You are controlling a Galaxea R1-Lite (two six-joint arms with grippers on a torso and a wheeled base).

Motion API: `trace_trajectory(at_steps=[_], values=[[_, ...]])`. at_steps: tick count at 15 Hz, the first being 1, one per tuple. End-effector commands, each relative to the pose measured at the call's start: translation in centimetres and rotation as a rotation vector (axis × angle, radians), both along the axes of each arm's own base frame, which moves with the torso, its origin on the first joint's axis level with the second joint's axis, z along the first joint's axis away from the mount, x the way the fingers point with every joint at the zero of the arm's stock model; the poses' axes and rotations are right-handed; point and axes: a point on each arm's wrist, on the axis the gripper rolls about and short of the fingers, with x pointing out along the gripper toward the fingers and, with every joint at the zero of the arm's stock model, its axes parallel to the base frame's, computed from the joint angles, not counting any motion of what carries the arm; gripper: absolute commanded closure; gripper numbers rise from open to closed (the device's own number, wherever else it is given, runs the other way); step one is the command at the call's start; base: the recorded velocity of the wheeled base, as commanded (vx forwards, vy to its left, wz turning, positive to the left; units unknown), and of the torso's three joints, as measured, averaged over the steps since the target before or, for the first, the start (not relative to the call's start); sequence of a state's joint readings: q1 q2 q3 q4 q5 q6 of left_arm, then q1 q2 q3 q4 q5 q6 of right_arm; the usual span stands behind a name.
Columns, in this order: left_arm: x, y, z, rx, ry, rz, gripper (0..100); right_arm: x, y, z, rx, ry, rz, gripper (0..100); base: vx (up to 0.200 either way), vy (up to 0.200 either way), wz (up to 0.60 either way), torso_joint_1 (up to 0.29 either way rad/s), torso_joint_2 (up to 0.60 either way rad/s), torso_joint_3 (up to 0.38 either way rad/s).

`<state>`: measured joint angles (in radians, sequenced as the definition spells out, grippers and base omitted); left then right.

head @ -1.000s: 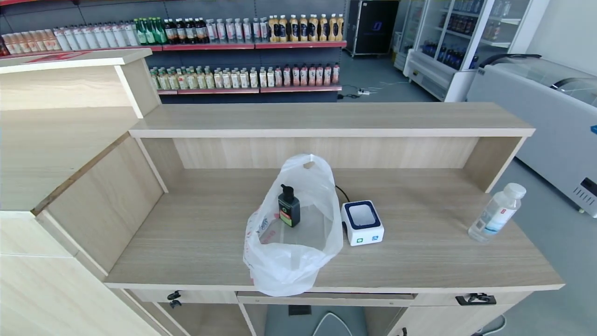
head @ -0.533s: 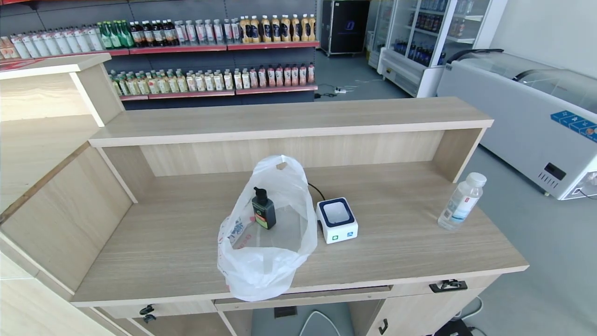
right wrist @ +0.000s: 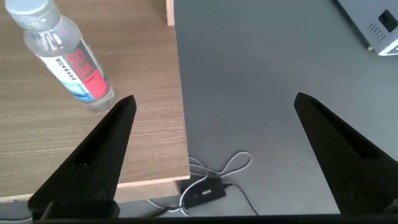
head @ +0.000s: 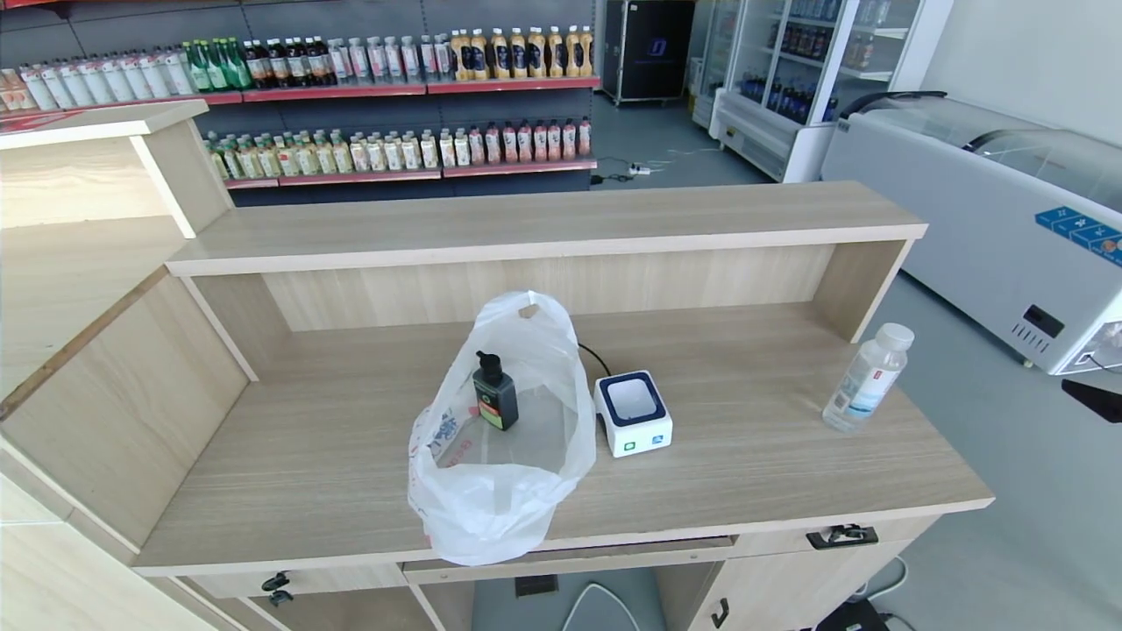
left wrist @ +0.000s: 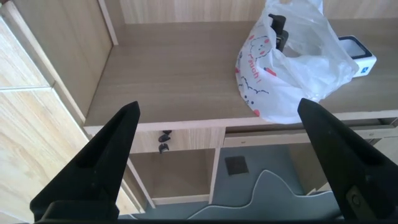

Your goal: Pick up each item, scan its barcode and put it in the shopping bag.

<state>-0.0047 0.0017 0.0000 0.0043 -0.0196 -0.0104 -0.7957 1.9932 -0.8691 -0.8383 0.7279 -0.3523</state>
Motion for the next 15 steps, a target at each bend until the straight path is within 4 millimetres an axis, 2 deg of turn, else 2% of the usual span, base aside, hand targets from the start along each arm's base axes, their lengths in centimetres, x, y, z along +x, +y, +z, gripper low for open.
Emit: trace_trajectory(at_steps=[1, 7, 15], values=[[0.0, 0.0, 0.0, 0.000, -0.001, 0.000, 0, 2.7, 1.2, -2.0, 0.011, 0.031, 0.067, 0, 0.000, 0.000, 0.00, 0.000, 0.00, 0.000], [0.0, 0.0, 0.0, 0.000, -0.001, 0.000, 0, 6.4, 4.5, -5.1, -0.080, 0.043, 0.214, 0, 0.000, 0.000, 0.00, 0.000, 0.00, 0.000], [0.0, 0.0, 0.0, 0.000, 0.000, 0.000, 0, 9.4, 7.1, -7.6, -0.118, 0.011, 0.311, 0, 0.000, 0.000, 0.00, 0.000, 0.00, 0.000]])
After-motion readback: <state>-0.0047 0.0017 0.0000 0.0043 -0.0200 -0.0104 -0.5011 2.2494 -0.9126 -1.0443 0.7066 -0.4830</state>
